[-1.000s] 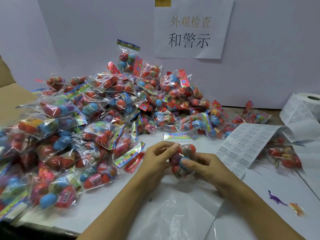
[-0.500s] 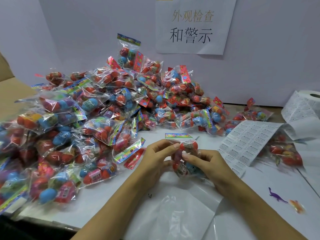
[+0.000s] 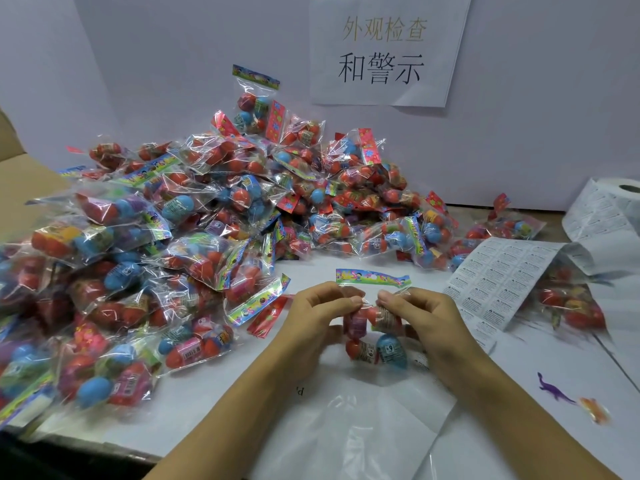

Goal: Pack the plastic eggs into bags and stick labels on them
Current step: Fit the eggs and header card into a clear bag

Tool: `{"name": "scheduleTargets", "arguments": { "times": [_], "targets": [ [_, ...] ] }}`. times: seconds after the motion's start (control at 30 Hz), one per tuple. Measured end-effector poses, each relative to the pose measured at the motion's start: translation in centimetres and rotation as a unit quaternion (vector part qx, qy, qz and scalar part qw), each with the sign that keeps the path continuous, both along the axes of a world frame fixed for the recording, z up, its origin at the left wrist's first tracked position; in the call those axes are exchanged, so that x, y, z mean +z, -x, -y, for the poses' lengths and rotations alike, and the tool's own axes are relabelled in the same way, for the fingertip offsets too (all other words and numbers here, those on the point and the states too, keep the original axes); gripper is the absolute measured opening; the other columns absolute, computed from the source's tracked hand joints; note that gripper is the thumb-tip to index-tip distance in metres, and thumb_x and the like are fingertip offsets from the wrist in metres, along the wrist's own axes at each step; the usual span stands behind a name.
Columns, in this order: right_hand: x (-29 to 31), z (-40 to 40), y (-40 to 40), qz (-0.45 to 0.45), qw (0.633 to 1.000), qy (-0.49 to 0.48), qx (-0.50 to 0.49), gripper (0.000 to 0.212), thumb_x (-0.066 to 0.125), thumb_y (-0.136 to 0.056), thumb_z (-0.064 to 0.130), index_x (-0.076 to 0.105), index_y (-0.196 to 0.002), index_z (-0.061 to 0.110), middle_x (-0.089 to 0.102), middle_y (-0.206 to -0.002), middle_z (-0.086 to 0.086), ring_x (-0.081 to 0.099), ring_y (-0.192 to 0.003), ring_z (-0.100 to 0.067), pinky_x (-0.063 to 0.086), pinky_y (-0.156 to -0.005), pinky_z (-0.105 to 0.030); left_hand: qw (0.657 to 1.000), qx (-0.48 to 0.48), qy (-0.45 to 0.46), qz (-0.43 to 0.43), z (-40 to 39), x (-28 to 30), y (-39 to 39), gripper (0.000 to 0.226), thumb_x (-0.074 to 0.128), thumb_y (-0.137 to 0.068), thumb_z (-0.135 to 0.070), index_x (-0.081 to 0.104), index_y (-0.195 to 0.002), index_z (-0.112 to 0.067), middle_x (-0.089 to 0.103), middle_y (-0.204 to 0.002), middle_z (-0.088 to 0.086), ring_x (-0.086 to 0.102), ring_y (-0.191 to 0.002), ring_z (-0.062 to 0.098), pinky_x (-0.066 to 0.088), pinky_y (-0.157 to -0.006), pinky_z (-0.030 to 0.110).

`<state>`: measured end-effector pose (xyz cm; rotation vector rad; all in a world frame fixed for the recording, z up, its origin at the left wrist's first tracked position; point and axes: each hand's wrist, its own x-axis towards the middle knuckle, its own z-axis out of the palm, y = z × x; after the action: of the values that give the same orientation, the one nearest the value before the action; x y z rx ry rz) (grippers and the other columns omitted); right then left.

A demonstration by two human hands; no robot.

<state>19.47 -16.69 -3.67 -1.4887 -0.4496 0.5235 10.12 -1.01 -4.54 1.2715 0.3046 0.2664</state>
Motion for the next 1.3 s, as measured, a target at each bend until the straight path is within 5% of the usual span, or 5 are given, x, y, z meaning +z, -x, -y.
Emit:
{"name": "scheduleTargets", "arguments": {
  "times": [0.1, 0.4, 0.67, 1.07, 1.3],
  "targets": [
    [-0.19, -0.10, -0.05, 0.015, 1.000, -0.001, -0.010, 0.040, 0.081, -0.068, 0.040, 0.075, -0.075, 0.002, 0.072, -0.081, -0.024, 0.071, -0.071, -0.024, 0.061, -0.072, -0.042, 1.000, 0.008, -0.001, -0.008, 0.08, 0.13, -0.05, 0.018, 0.070, -0.090, -0.002, 0.079, -0.082, -0.015, 0.073, -0.084, 0.008, 0.069, -0.077, 0.023, 0.054, -0.074, 0.041],
    [-0.48, 0.02, -0.34, 0.023, 1.000, 0.010, 0.010, 0.045, 0.079, -0.066, 0.054, 0.080, -0.084, 0.013, 0.077, -0.088, -0.014, 0.075, -0.080, -0.024, 0.063, -0.074, -0.038, 1.000, 0.004, 0.025, -0.009, 0.18, 0.50, 0.01, 0.022, 0.068, -0.097, -0.024, 0.079, -0.081, -0.014, 0.074, -0.085, 0.009, 0.069, -0.078, 0.016, 0.060, -0.067, 0.037],
    [-0.32, -0.08, -0.42, 0.032, 0.999, 0.009, 0.020, 0.040, 0.083, -0.063, 0.048, 0.080, -0.080, 0.012, 0.076, -0.084, -0.015, 0.073, -0.077, -0.025, 0.062, -0.074, -0.037, 0.998, 0.030, 0.053, -0.002, 0.49, 0.88, 0.07, 0.020, 0.064, -0.099, -0.025, 0.078, -0.093, -0.013, 0.077, -0.094, 0.012, 0.073, -0.080, 0.018, 0.062, -0.067, 0.039],
    [-0.09, -0.07, -0.08, 0.028, 1.000, -0.001, 0.013, 0.034, 0.079, -0.075, 0.040, 0.077, -0.078, 0.006, 0.070, -0.090, -0.028, 0.066, -0.080, -0.031, 0.057, -0.084, -0.055, 0.996, 0.090, 0.026, 0.002, -0.12, 0.37, 0.10, 0.025, 0.086, -0.071, -0.037, 0.075, -0.072, -0.015, 0.071, -0.077, 0.007, 0.073, -0.075, 0.022, 0.059, -0.058, 0.035],
    [0.17, 0.01, 0.02, 0.007, 1.000, -0.015, 0.007, 0.035, 0.078, -0.076, 0.036, 0.074, -0.079, 0.002, 0.073, -0.091, -0.024, 0.072, -0.083, -0.032, 0.063, -0.075, -0.041, 0.993, 0.108, 0.049, 0.014, -0.25, 0.60, -0.06, 0.021, 0.084, -0.073, -0.036, 0.078, -0.074, -0.016, 0.074, -0.084, 0.012, 0.073, -0.083, 0.020, 0.058, -0.064, 0.035]
  ]
}}
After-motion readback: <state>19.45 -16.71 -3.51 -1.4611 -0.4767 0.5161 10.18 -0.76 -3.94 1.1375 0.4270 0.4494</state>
